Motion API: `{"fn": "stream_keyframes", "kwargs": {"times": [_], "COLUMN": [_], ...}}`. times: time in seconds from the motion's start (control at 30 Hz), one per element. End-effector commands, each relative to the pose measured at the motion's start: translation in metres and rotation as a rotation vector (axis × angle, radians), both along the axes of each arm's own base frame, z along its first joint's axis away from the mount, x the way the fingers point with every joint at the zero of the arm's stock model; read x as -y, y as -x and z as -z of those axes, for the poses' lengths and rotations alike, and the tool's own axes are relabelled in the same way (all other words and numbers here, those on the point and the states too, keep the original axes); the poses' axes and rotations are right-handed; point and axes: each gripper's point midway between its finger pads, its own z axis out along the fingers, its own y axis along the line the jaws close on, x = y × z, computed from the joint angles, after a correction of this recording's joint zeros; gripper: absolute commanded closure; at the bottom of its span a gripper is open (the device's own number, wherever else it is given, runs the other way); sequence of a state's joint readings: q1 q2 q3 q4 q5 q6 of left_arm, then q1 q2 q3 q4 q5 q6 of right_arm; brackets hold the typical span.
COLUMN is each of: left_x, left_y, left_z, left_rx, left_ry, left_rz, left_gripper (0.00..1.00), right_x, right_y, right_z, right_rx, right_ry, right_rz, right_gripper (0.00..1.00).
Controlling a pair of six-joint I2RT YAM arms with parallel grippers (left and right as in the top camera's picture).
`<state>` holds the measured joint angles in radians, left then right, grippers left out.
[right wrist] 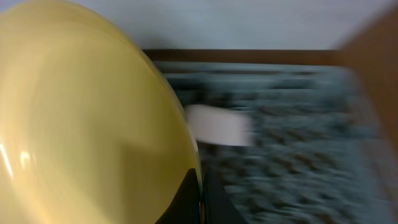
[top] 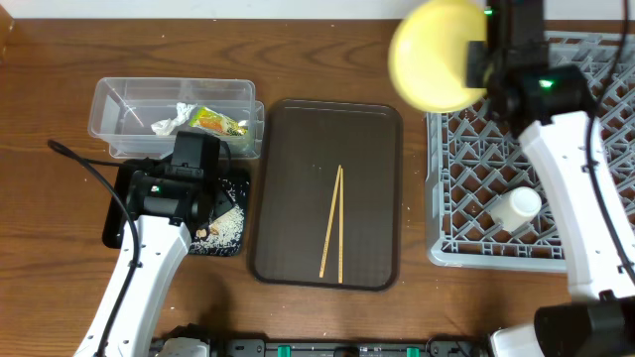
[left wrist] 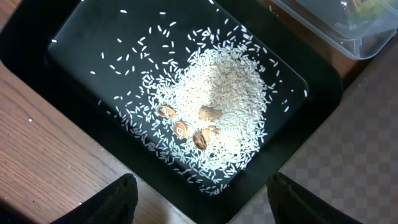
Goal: Sort waste into correct bins and load items into the dishwasher rack
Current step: 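Stand the yellow plate upright in the rack and release it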
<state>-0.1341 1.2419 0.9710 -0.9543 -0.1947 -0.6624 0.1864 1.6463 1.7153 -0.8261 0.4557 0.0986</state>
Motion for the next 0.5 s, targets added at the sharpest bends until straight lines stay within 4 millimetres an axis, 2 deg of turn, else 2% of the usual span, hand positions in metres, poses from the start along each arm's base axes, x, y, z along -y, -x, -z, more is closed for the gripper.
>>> {"fn": "stream_keyframes", "kwargs": {"times": [0.0,0.13,0.47], "left_x": [-0.005,-0.005,-0.005], "left_y": [0.001,0.001,0.001], "left_z": [0.001,0.001,0.001], "left_rx": [-0.002,-0.002,-0.002], "left_ry": [-0.019,-0.019,-0.019], "left_rz": [-0.026,-0.026,-0.026], "left_gripper": [0.31,0.3,0.3], "right_x": [0.068,0.097,0.118], "right_y": [0.027,0.047,0.065], "right_z": [-0.037,-0.043,-0.003], "right_rx": [-0.012,-0.092,-0.233], "right_ry": [0.321,0.472,0.459], "right_rz": [0.189,0.288,0.316], "right_gripper": [0.99,0.99,0.99]}}
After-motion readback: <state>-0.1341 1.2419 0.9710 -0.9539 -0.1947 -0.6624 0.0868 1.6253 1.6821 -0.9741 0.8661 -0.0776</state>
